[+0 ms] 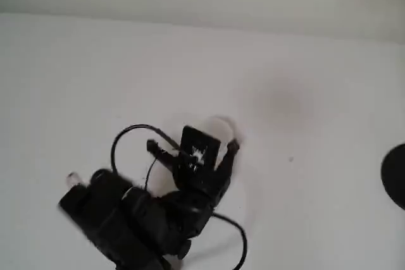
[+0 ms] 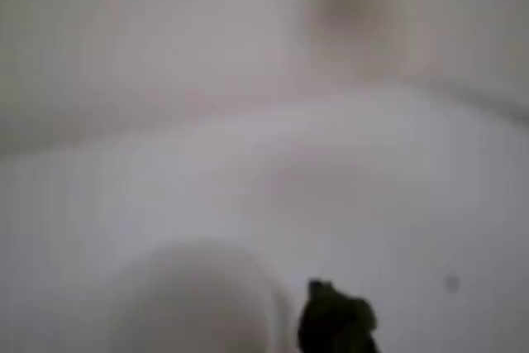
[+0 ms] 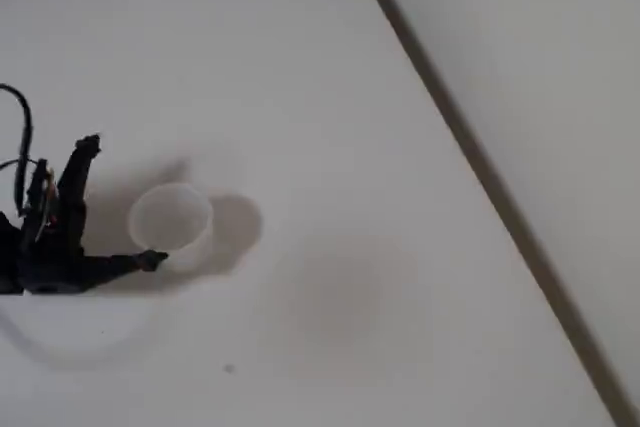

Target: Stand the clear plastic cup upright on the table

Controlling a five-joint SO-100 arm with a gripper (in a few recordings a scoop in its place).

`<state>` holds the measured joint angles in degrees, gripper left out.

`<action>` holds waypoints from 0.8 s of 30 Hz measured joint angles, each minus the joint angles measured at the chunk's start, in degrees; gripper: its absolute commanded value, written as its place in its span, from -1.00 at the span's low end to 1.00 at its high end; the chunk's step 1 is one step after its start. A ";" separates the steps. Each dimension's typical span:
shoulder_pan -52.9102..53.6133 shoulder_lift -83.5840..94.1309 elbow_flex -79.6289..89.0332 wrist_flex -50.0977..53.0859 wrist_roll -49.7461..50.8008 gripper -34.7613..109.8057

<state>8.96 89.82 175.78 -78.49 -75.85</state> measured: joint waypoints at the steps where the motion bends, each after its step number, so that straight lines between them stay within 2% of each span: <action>1: 0.53 4.13 -0.18 6.77 2.02 0.57; 11: -2.02 77.78 -2.81 94.57 19.07 0.54; 12: -2.11 83.14 -3.25 101.07 21.09 0.54; 15: -1.67 92.02 -4.48 112.85 26.72 0.52; 20: 0.88 96.68 -6.68 125.77 38.41 0.52; 24: 1.32 97.56 -9.40 134.38 45.00 0.26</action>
<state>10.28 187.38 166.38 55.90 -30.85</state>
